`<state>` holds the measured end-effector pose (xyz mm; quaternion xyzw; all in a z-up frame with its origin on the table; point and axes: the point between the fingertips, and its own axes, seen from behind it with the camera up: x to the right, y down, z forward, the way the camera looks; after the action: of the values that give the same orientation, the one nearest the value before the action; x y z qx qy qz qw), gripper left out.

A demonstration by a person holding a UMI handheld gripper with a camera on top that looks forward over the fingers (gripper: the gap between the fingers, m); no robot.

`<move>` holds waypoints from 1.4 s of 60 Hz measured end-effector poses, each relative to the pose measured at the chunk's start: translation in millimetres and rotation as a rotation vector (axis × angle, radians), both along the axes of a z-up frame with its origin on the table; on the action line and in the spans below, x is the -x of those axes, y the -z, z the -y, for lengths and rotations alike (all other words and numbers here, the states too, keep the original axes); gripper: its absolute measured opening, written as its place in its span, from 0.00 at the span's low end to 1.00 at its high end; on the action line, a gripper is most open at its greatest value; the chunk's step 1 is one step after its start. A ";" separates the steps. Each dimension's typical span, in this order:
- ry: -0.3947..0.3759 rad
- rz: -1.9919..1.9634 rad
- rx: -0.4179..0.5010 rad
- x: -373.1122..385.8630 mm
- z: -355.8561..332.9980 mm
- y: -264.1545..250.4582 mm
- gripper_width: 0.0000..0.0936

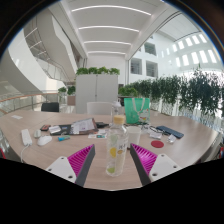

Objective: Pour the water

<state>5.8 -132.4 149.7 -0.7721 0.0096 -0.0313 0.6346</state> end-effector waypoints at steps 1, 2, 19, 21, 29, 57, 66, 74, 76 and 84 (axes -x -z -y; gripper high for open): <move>-0.003 -0.001 0.002 -2.6 -7.3 6.8 0.83; -0.005 -0.001 0.003 -4.8 -14.6 13.3 0.83; -0.070 -0.015 0.040 -14.3 -105.1 80.0 0.55; -0.065 -0.029 0.024 -17.3 -107.7 77.1 0.55; -0.065 -0.017 0.018 -17.9 -116.1 78.7 0.43; -0.097 -1.244 0.246 43.9 -209.4 -3.4 0.34; -0.125 -1.875 0.296 46.3 -230.8 -36.1 0.34; -0.130 -2.186 0.287 38.5 -249.9 -73.5 0.34; -0.135 -2.242 0.277 34.6 -253.2 -77.0 0.34; -0.096 -2.394 0.238 13.6 -260.4 -89.0 0.34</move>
<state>-7.9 128.0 238.7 -0.3648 0.5608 0.7282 0.1486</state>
